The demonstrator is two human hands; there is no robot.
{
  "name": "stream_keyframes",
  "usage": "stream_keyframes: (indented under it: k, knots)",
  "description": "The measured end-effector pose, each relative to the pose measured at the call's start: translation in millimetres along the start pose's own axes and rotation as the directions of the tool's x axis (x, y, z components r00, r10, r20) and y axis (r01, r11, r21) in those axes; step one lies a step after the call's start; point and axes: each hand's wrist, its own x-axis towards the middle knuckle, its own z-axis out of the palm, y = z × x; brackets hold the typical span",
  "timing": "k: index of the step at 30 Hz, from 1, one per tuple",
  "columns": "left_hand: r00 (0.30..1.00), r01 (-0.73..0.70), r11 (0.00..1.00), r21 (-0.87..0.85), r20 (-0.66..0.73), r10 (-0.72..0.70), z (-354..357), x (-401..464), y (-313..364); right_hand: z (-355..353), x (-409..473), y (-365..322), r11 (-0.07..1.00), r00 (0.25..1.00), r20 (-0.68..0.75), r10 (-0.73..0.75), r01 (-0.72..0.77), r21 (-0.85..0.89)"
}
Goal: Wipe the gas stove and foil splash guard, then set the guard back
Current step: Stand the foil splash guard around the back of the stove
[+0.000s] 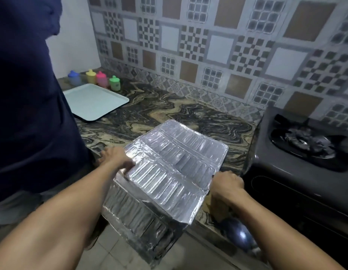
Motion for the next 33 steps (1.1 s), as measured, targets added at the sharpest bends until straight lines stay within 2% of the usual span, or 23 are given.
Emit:
stream_keyframes:
  k: [2, 4, 8, 12, 16, 21, 28, 33]
  knots:
    - [0.997, -0.044, 0.994, -0.104, -0.063, 0.037, -24, -8, 3, -24, -4, -9, 0.997, 0.995, -0.056, -0.082, 0.082, 0.011]
    - [0.992, -0.098, 0.985, -0.143, -0.098, 0.085, -48, -16, 8, -49, -1, -22, 0.973, 0.965, -0.140, -0.223, 0.229, 0.031]
    - [0.963, -0.243, 0.948, -0.203, -0.165, 0.212, -89, -36, 14, -101, 15, -58, 0.842, 0.816, -0.326, -0.477, 0.531, 0.098]
    - [0.919, -0.382, 0.893, -0.239, -0.202, 0.339, -113, -67, 22, -161, 9, -93, 0.726, 0.661, -0.359, -0.659, 0.684, -0.073]
    - [0.877, -0.471, 0.828, -0.305, -0.265, 0.401, -124, -93, 31, -199, 2, -104, 0.687, 0.641, -0.249, -0.726, 0.692, -0.222]
    - [0.834, -0.550, 0.750, -0.368, -0.281, 0.474, -148, -109, 17, -237, -17, -85, 0.671, 0.594, -0.319, -0.739, 0.692, -0.266]
    - [0.833, -0.553, 0.798, -0.238, -0.179, 0.524, -174, -96, -18, -299, -29, -42, 0.679, 0.534, -0.420, -0.734, 0.602, -0.421]
    - [0.838, -0.544, 0.820, -0.179, -0.162, 0.520, -174, -90, -15, -342, -38, -6, 0.744, 0.565, -0.487, -0.666, 0.546, -0.385]
